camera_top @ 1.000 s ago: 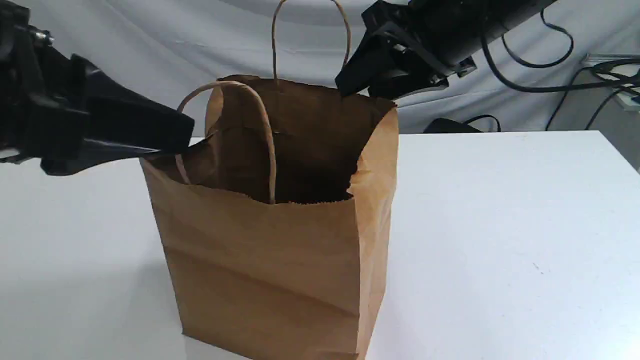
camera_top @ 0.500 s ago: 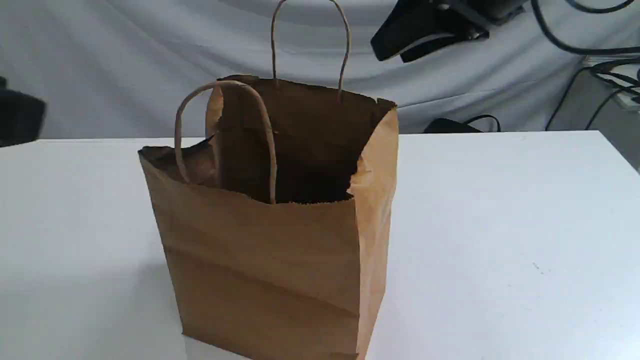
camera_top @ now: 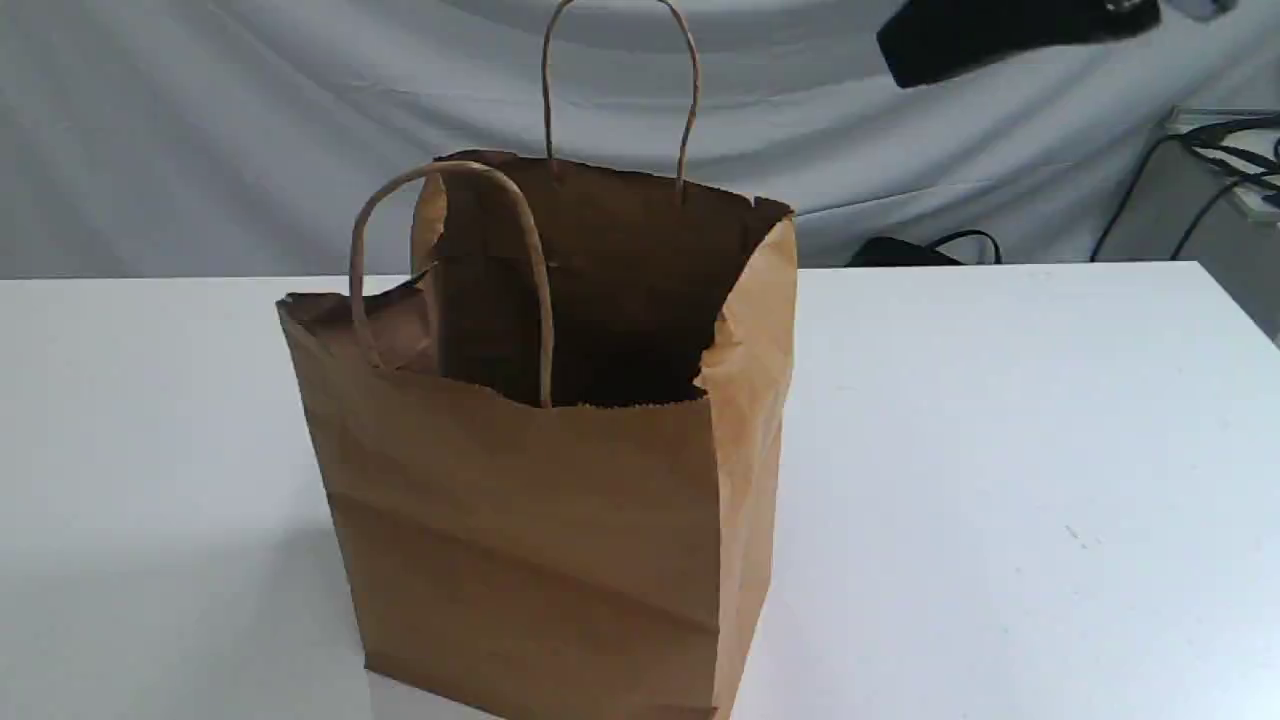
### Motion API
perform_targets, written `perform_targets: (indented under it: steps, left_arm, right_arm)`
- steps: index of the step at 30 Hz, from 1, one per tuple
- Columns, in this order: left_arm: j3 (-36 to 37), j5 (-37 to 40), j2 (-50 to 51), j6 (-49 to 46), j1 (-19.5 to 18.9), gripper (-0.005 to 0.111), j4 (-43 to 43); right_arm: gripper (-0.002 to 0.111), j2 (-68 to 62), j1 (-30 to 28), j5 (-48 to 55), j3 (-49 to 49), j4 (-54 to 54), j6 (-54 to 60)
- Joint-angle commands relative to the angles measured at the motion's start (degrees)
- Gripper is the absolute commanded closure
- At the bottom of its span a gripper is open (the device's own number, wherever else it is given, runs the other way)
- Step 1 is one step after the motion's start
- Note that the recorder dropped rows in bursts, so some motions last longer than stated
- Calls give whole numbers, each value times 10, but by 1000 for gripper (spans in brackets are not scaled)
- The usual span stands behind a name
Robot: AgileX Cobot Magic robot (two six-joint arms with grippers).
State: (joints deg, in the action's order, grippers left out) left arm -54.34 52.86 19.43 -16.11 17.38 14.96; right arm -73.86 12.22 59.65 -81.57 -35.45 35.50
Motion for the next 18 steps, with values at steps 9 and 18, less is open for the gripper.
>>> perform_targets:
  steps: [9, 18]
  left_arm:
    - [211, -242, -194, 32, -3, 107, -5]
    - [289, -274, -194, 38, -3, 107, -5]
  right_arm:
    - [108, 283, -2, -353, 362, -54, 66]
    - [108, 355, -2, -350, 407, -63, 62]
